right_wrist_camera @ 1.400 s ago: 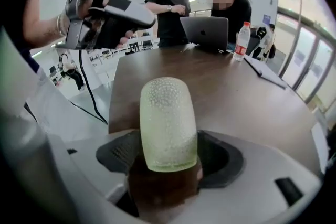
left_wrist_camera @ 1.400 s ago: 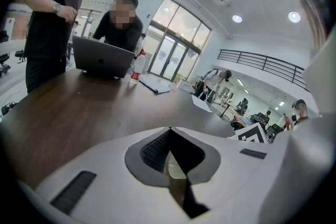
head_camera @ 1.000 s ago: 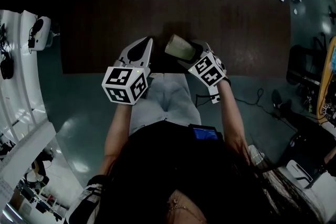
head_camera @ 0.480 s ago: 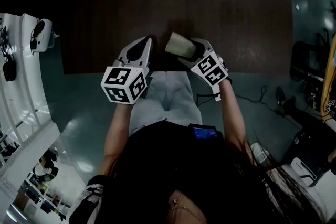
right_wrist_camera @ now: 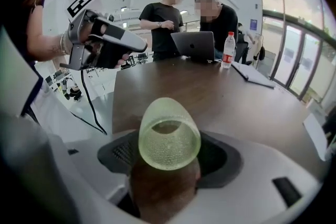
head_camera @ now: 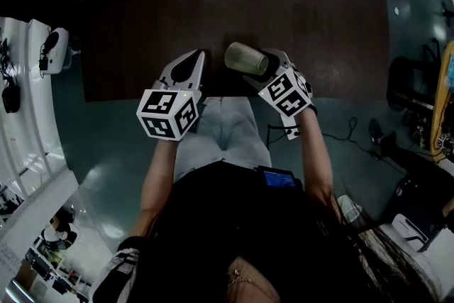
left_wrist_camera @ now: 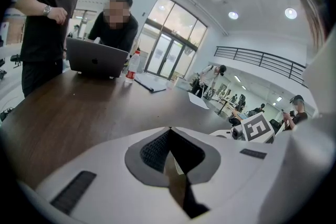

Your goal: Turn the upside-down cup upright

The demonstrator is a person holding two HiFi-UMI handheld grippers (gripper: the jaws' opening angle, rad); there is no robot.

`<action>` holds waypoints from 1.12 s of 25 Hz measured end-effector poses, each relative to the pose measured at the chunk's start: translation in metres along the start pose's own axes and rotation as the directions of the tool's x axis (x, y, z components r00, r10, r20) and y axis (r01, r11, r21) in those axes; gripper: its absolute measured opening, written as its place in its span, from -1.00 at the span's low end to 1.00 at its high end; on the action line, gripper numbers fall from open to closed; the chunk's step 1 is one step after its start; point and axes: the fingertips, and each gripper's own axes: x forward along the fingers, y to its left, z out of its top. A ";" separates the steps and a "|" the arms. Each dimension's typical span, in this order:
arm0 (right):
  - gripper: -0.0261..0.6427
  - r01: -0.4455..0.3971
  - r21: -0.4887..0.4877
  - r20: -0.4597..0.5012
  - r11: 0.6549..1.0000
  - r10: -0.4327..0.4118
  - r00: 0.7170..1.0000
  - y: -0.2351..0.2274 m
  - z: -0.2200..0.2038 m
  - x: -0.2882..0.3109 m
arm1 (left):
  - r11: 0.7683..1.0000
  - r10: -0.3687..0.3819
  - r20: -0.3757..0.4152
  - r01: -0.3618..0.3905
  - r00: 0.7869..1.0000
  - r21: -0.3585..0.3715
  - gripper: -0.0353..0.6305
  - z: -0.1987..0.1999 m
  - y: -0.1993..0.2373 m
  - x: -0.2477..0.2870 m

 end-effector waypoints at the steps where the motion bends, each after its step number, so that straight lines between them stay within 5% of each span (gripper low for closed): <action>1: 0.08 0.008 -0.008 -0.007 1.000 -0.008 1.000 -0.001 0.002 -0.003 | 1.000 -0.002 0.003 0.002 1.000 -0.001 -0.89 0.001 -0.001 -0.001; 17: 0.07 0.037 -0.152 -0.133 0.988 -0.058 0.989 0.000 0.007 0.001 | 1.000 -0.010 0.040 0.011 0.999 -0.027 -0.89 0.006 -0.006 -0.005; 28: 0.07 0.025 -0.143 -0.082 0.989 -0.037 0.996 0.010 0.015 0.017 | 0.999 0.011 0.025 -0.010 1.000 -0.052 -0.89 -0.008 0.003 -0.008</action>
